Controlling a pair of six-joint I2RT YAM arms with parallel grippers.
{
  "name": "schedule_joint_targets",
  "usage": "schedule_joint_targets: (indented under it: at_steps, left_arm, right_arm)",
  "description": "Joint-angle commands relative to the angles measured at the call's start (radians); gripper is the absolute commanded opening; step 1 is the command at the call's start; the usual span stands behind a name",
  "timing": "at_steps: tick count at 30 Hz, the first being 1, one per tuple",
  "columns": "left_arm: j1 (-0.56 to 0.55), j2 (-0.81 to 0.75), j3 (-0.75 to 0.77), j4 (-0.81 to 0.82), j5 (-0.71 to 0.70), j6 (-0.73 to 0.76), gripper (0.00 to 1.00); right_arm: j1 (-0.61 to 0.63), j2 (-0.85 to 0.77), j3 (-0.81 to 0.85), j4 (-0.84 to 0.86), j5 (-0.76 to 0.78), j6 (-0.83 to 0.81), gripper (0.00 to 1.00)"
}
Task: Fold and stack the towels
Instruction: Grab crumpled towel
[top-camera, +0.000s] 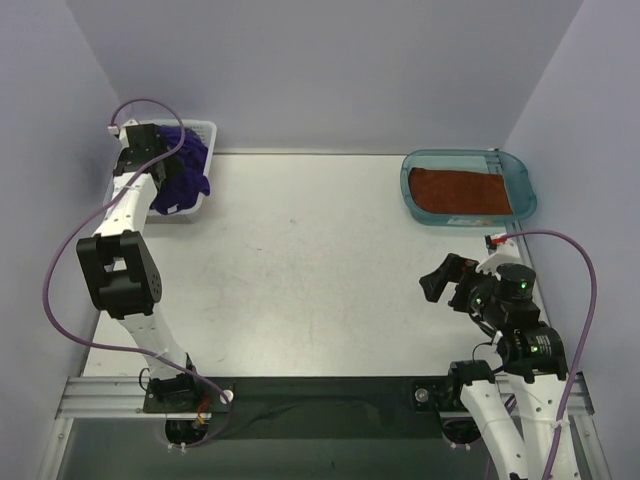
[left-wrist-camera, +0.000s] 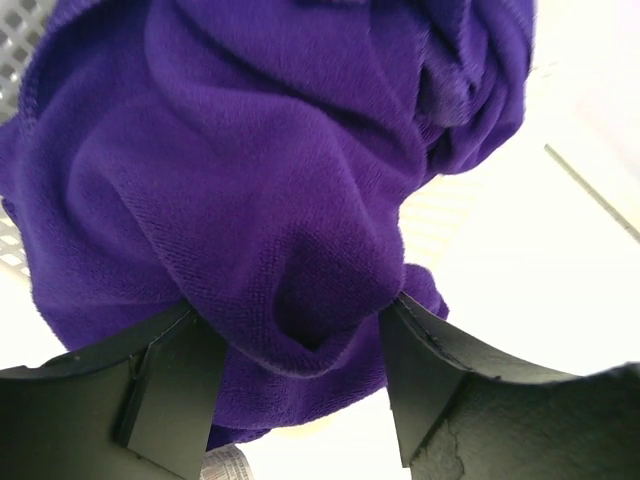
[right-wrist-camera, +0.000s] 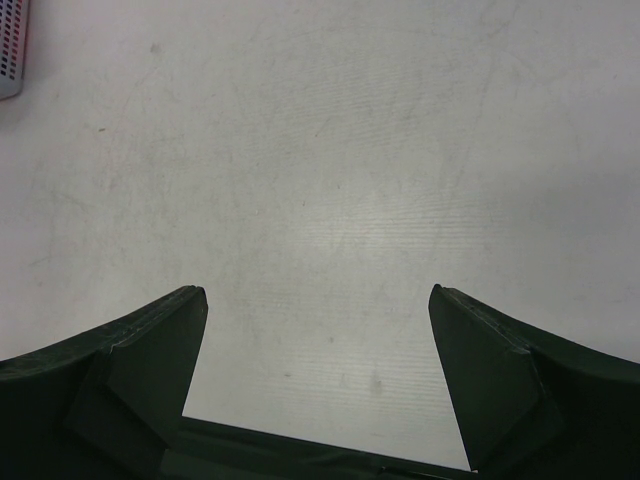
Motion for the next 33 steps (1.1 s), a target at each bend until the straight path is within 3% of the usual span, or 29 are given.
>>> schedule_joint_targets:
  at_steps: [1,14,24,33]
  left_arm:
    - [0.009,-0.026,0.070,0.000,-0.026,0.000,0.68]
    - [0.057,-0.062,0.045,-0.015,-0.089,-0.008,0.53]
    - [0.170,-0.085,0.012,-0.051,-0.041,-0.086,0.65]
    - [0.143,-0.155,0.024,-0.062,-0.023,-0.077,0.71]
  right_arm:
    - [0.004,0.011,0.015,0.003,-0.016,-0.019,0.99]
    - [0.039,0.007,0.018,-0.002,-0.008,-0.045,0.99]
    - [0.065,-0.012,0.003,-0.008,0.019,-0.058,0.99]
    - [0.076,-0.015,0.006,-0.017,0.030,-0.065,0.99]
